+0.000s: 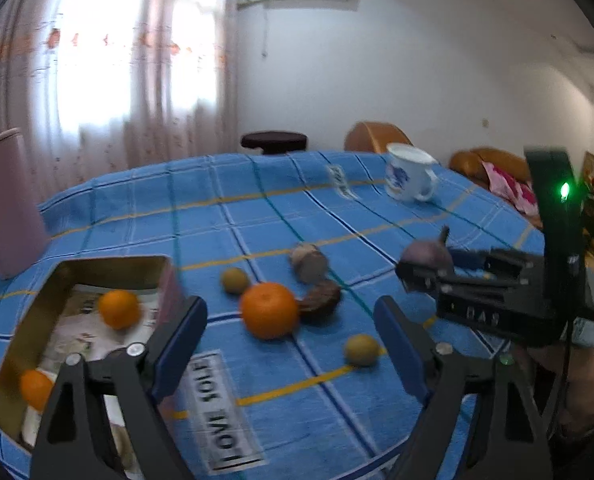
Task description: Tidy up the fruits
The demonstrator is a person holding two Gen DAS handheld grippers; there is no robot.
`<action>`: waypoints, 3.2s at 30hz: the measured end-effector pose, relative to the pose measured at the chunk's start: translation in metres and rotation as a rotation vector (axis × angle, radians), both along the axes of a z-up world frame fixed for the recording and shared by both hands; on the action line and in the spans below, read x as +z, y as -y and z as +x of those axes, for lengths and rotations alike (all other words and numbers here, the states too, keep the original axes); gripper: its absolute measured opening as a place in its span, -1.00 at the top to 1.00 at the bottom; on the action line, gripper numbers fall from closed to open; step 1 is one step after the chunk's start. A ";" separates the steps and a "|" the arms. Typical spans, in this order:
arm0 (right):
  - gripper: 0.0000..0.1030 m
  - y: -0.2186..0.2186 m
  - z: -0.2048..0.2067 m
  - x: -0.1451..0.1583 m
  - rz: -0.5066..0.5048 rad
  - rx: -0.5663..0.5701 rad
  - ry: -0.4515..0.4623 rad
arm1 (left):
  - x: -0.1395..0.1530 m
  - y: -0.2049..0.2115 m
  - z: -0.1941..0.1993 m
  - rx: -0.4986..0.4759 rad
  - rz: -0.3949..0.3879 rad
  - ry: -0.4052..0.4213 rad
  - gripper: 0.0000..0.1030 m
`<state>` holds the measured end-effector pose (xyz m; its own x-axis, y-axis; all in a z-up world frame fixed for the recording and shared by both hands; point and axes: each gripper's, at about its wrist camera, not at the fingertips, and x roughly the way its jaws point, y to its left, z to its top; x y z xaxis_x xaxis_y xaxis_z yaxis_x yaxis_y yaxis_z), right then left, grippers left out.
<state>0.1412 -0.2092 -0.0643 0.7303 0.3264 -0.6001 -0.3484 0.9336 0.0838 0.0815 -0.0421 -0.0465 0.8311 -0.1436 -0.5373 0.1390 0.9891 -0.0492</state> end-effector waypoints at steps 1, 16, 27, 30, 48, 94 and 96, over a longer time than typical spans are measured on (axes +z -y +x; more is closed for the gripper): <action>-0.03 0.002 0.000 0.001 0.003 -0.004 0.005 | -0.002 0.005 0.003 -0.020 -0.006 -0.018 -0.53; -0.04 0.001 -0.001 0.001 0.011 0.017 0.005 | -0.040 0.046 0.036 -0.165 -0.027 -0.286 0.42; -0.04 0.000 -0.008 0.005 0.034 0.040 0.045 | -0.023 0.032 0.013 -0.112 -0.041 -0.148 0.43; -0.04 -0.001 -0.012 0.008 0.030 0.048 0.066 | -0.013 0.027 0.005 -0.089 -0.034 -0.077 0.43; -0.04 -0.002 -0.030 0.018 0.045 0.086 0.184 | 0.002 0.016 -0.007 -0.008 -0.015 0.069 0.43; -0.04 -0.011 -0.060 0.030 0.048 0.158 0.351 | 0.016 -0.008 -0.027 0.103 0.040 0.225 0.43; -0.04 -0.018 -0.059 0.031 0.047 0.168 0.343 | 0.018 -0.014 -0.027 0.113 0.031 0.223 0.43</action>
